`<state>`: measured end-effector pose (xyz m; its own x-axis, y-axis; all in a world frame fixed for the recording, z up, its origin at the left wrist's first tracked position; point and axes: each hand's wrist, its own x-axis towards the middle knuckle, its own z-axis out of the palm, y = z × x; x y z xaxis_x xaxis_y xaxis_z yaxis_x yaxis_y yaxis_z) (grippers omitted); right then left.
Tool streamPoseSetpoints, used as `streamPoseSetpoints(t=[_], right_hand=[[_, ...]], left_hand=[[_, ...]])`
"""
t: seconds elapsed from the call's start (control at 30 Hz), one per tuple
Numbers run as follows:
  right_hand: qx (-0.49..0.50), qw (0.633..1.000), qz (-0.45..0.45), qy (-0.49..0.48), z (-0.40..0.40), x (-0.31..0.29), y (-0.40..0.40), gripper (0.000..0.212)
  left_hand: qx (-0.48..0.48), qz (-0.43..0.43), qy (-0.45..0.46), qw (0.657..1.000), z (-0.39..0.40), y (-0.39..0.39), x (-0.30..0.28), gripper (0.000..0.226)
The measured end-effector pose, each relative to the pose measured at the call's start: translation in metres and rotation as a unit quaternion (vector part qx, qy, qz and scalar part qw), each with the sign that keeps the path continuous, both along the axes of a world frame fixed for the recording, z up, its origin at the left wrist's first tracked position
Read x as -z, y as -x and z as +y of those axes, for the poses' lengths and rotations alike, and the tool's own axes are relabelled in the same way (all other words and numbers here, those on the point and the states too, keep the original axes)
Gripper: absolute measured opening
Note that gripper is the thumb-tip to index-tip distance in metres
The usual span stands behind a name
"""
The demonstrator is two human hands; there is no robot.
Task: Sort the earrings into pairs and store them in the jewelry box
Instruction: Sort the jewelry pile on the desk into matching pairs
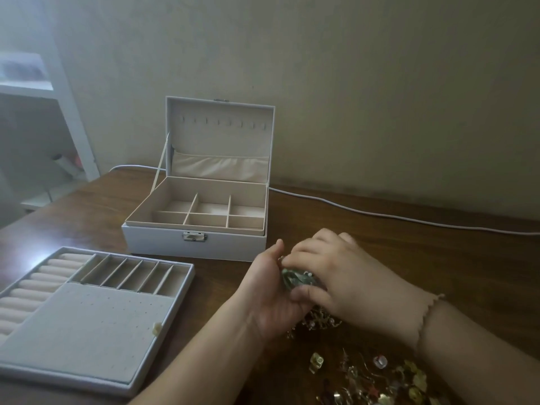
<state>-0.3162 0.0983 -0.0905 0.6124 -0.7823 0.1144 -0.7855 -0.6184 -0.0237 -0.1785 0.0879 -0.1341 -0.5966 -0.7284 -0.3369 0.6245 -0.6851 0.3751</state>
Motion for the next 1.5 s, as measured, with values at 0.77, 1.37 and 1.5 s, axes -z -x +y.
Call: streamPoseSetpoints(t=[0.77, 1.37, 1.5], right_hand=[[0.153, 0.978, -0.100, -0.097, -0.154, 0.018, 0.034, 0.013], [0.082, 0.988, -0.067, -0.111, -0.023, 0.002, 0.046, 0.016], [0.121, 0.984, -0.036, -0.124, 0.007, 0.029, 0.047, 0.029]], left_hand=[[-0.102, -0.200, 0.061, 0.973, -0.020, -0.006, 0.000, 0.038], [0.104, -0.718, 0.528, 0.442, -0.010, -0.011, 0.004, 0.021], [0.147, -0.692, 0.536, 0.462, -0.008, -0.011, 0.004, 0.029]])
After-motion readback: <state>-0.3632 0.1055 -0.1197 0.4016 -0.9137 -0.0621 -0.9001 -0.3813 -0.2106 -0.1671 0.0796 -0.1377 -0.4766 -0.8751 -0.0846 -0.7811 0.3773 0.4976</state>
